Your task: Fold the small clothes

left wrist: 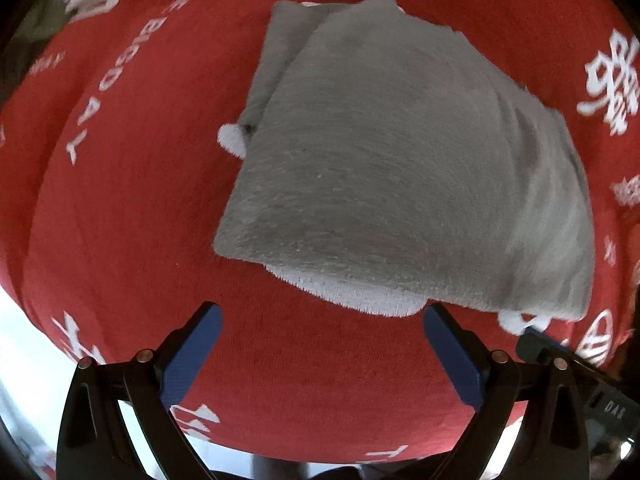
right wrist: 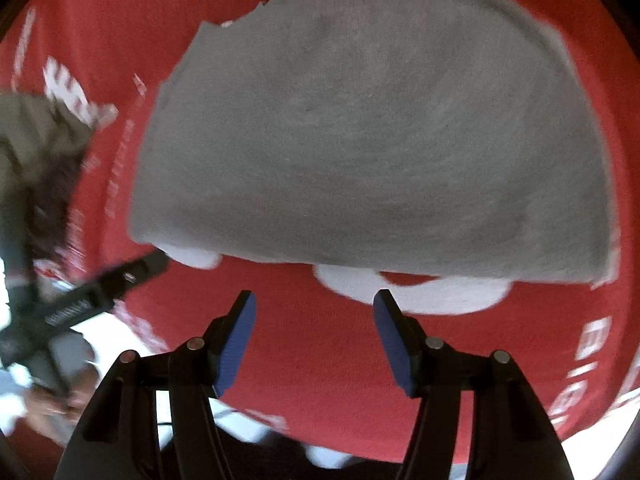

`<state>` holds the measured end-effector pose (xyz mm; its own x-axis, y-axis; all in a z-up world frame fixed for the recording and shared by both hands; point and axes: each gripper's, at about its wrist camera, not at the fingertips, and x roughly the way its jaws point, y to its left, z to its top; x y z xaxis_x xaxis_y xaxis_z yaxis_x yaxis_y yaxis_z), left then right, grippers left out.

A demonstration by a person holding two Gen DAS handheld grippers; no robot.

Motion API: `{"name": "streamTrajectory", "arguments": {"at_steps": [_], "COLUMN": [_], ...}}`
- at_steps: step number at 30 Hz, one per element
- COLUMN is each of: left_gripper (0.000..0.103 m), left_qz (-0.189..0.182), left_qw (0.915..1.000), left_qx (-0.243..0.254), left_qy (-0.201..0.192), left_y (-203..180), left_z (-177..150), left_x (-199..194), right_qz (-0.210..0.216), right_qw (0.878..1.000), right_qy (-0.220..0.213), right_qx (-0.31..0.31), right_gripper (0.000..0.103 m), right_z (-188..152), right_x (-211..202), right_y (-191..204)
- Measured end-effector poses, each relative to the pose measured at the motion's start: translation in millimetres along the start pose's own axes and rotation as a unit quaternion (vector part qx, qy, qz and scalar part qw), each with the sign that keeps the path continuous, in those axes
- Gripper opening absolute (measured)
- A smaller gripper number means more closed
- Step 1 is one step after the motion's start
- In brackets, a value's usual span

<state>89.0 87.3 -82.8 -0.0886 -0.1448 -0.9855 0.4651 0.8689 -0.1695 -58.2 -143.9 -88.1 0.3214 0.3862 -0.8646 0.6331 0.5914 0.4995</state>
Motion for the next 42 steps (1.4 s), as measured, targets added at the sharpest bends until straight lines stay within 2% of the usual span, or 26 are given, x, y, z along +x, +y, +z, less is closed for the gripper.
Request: {"name": "streamTrajectory", "arguments": {"at_steps": [3, 7, 13, 18, 19, 20, 21, 22, 24, 27, 31, 34, 38, 42], "left_gripper": [0.101, 0.101, 0.101, 0.101, 0.101, 0.101, 0.101, 0.101, 0.101, 0.101, 0.101, 0.101, 0.101, 0.101], "left_qz": [-0.038, -0.081, -0.163, -0.192, -0.196, -0.199, -0.202, -0.206, -0.22, -0.254, -0.283, -0.276, -0.253, -0.196], "left_qw": [0.9986, 0.9945, 0.9792, 0.9726, 0.9719, 0.9711, 0.9703, 0.9691, 0.9641, 0.9511, 0.9402, 0.9441, 0.9499, 0.9622], "left_qx": [-0.037, -0.067, -0.12, -0.13, -0.131, -0.131, -0.132, -0.135, -0.148, -0.174, -0.183, -0.172, -0.171, -0.162], "left_qy": [0.0, -0.002, -0.007, -0.009, -0.009, -0.009, -0.01, -0.011, -0.012, -0.024, -0.046, -0.054, -0.068, -0.099], "left_y": [20, 35, 52, 44, 35, 36, 35, 32, 29, 26, 15, 4, -1, -3], "left_z": [3, -6, -12, -12, -10, -11, -10, -8, -3, 7, 27, 44, 57, 69], "left_x": [0, 0, 1, 8, 12, 12, 12, 14, 17, 18, 20, 28, 33, 26], "right_qz": [0.087, 0.156, 0.213, 0.248, 0.253, 0.255, 0.255, 0.26, 0.276, 0.305, 0.303, 0.286, 0.272, 0.266], "right_qw": [0.995, 0.985, 0.968, 0.952, 0.949, 0.947, 0.946, 0.944, 0.941, 0.936, 0.941, 0.95, 0.956, 0.959], "right_qy": [0.002, 0.004, 0.006, -0.021, -0.021, -0.021, -0.019, -0.019, -0.027, -0.041, -0.041, -0.031, -0.024, -0.016], "right_qx": [0.052, 0.078, 0.136, 0.178, 0.186, 0.195, 0.201, 0.202, 0.195, 0.173, 0.141, 0.118, 0.102, 0.095], "right_gripper": [0.065, 0.065, 0.065, 0.065, 0.06, 0.043, 0.032, 0.015, 0.012, 0.011, 0.011, 0.011, 0.011, 0.011], "right_z": [5, 10, 15, 20, 21, 24, 27, 30, 33, 38, 43, 46, 48, 48], "right_x": [6, 21, 53, 62, 63, 65, 67, 67, 62, 44, 28, 28, 29, 33], "right_y": [-10, -9, -9, -10, -11, -12, -12, -12, -10, -3, 3, 14, 15, 17]}}
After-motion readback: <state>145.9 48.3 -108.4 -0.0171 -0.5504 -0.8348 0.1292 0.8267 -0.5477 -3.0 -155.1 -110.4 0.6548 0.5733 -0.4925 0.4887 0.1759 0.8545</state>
